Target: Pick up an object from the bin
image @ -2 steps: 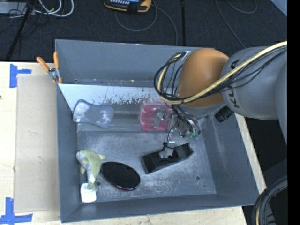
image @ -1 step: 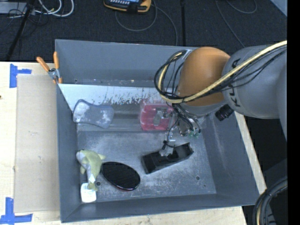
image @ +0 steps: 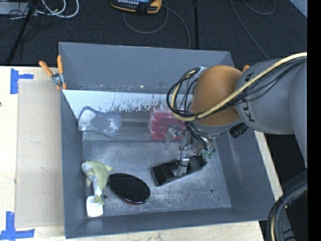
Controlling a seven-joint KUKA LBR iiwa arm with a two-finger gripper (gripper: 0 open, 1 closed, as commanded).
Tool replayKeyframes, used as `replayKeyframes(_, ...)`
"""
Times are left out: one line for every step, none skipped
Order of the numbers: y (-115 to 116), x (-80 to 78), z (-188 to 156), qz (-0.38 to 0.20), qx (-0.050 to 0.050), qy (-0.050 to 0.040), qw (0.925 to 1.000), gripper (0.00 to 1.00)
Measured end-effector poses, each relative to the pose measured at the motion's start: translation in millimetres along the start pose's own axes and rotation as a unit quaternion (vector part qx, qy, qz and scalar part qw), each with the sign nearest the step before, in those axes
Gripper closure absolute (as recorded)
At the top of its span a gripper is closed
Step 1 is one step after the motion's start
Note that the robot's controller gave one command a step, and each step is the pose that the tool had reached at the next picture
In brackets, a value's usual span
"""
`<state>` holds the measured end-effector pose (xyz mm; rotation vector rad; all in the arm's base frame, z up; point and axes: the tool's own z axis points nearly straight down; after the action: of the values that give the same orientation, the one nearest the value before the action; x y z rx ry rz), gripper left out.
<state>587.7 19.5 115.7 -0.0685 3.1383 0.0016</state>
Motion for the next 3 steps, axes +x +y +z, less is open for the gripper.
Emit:
replayKeyframes(-7, 19.1, 29, -0.093, -0.001, 0.0015, 0.9957, 0.0)
replayKeyframes(0, 26.6, 38, -0.162, 0.002, -0.0021, 0.9867, 0.0)
replayKeyframes(2, 22.3, 40, -0.248, 0.0, -0.0026, 0.9687, 0.0)
